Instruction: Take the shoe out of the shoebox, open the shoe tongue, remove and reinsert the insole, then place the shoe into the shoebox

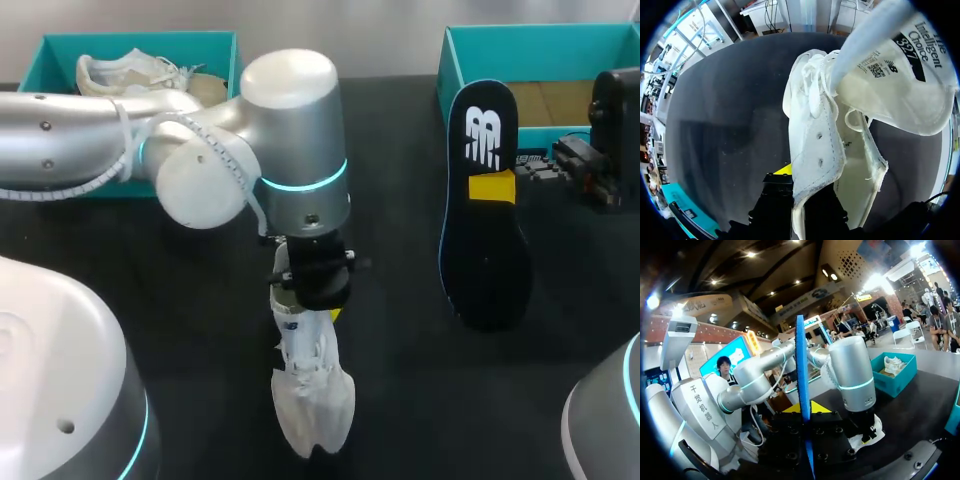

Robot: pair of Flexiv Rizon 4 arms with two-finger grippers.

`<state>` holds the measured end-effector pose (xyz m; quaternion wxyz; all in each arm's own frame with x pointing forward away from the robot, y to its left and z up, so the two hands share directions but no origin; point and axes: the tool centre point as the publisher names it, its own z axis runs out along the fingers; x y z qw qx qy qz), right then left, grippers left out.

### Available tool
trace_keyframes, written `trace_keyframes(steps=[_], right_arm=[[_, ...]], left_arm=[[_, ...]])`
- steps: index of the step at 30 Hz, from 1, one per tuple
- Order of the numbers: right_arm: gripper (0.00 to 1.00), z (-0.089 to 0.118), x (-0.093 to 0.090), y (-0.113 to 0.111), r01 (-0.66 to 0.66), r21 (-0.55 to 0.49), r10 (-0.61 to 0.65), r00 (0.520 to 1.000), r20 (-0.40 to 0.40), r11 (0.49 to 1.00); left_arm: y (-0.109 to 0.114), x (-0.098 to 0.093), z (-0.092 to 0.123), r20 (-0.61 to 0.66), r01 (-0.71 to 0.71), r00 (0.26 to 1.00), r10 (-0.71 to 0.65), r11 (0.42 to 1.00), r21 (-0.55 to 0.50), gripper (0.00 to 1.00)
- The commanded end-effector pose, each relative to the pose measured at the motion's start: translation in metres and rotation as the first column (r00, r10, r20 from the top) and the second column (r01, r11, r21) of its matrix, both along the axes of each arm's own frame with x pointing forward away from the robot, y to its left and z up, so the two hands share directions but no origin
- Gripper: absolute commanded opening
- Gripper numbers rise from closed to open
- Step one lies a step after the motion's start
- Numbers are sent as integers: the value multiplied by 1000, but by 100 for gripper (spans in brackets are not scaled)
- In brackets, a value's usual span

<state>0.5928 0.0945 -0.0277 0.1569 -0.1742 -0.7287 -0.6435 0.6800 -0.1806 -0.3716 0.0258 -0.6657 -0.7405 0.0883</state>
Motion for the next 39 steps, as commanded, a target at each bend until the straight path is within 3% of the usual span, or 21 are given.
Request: trace_keyframes(steps=[1, 22, 24, 26, 27, 28, 39], right_arm=[[0, 0, 2, 1, -2, -1, 2, 1000, -1, 1000], [0, 0, 2, 1, -2, -1, 2, 1000, -1, 1000], [0, 0, 2, 1, -2, -1, 2, 1000, -1, 1000], [0, 0, 2, 1, -2, -1, 2, 1000, -1, 1000], [0, 0, 2, 1, -2, -1, 2, 1000, -1, 1000], [0, 0, 2, 1, -2, -1, 2, 1000, -1, 1000], [0, 0, 2, 1, -2, -1, 2, 1000, -1, 1000]], left_arm=[[-9, 3, -8, 1, 7, 1000, -7, 1000, 8, 0], [-20, 16, -31, 1, 23, 1000, -23, 999, 27, 0], [-20, 17, -30, 2, 21, 1000, -21, 1000, 21, 19], [-19, 17, -27, 6, 19, 1000, -19, 1000, 7, 48], [-18, 16, -23, 14, 16, 1000, -16, 1000, -3, 82], [-17, 16, -20, 19, 13, 1000, -13, 1000, -13, 100], [2, 20, 34, 117, -51, 991, 72, 982, -179, 100]])
